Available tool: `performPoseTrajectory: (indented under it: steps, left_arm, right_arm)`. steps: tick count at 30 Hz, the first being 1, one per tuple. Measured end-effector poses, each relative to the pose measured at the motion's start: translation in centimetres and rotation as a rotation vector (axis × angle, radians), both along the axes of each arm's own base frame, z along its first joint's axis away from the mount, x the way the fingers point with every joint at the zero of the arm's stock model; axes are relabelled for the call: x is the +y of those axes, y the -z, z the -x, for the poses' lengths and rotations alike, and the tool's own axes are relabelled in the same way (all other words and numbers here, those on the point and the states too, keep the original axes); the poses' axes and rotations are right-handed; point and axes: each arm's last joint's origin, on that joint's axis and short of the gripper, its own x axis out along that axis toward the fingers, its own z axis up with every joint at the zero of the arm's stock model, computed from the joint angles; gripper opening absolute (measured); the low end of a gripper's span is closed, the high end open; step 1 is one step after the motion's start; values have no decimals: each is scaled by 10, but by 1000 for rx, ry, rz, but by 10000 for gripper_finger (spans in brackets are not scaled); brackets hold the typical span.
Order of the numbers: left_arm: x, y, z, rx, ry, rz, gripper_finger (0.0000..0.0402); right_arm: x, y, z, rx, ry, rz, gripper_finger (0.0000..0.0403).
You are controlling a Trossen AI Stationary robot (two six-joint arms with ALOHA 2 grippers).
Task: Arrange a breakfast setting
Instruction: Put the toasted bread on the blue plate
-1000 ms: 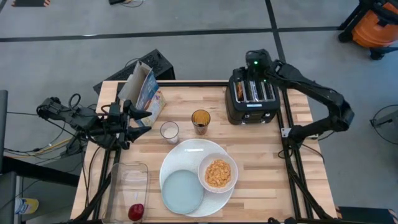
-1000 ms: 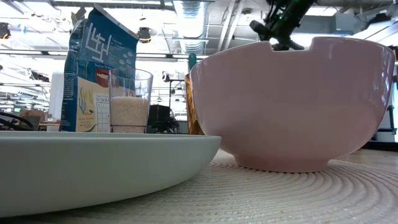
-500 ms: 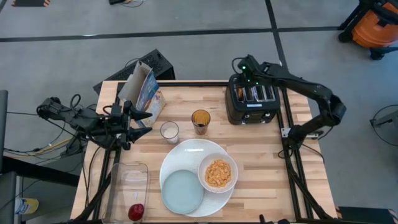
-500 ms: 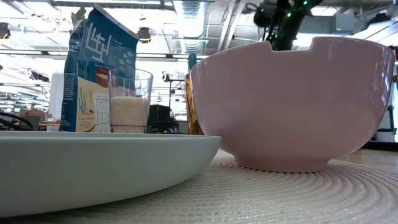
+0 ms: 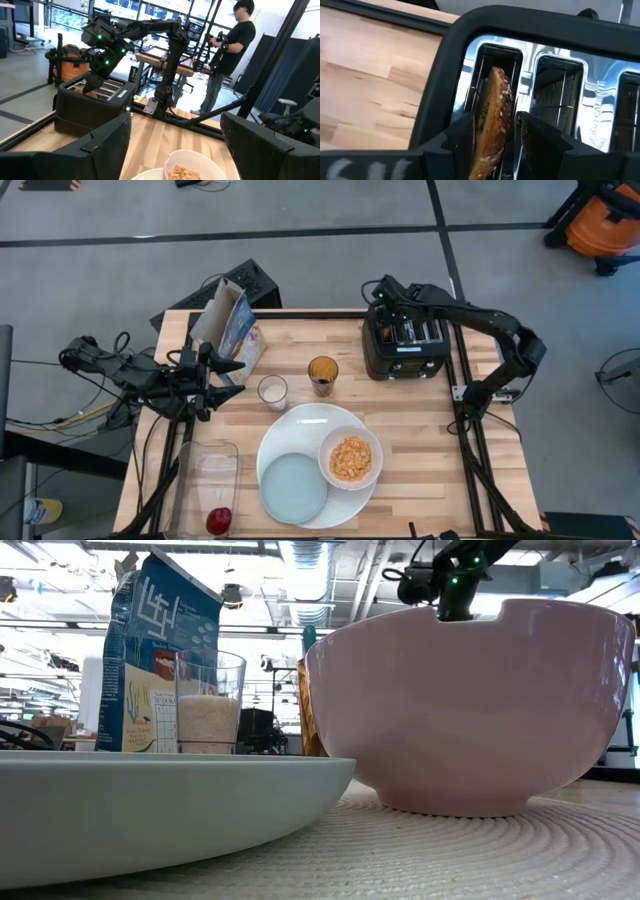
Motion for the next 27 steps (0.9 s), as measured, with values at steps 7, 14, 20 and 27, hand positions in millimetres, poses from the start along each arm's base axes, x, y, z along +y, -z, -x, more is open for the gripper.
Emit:
performPoseTrajectory:
  steps: [7, 14, 20, 27]
  left_arm:
    - [0, 0, 0, 2, 0, -11, 293]
    - [0, 0, 0, 2, 0, -11, 293]
    - [0, 0, 0, 2, 0, -6, 293]
    - [0, 0, 0, 2, 0, -5, 293]
  right_arm:
    - [-2, 6, -5, 20, -6, -3, 178]
    - [1, 7, -8, 27, -17, -2, 155]
    - [2, 11, -8, 29, -23, -34, 102]
    - [-1, 11, -3, 47, 1, -42, 70]
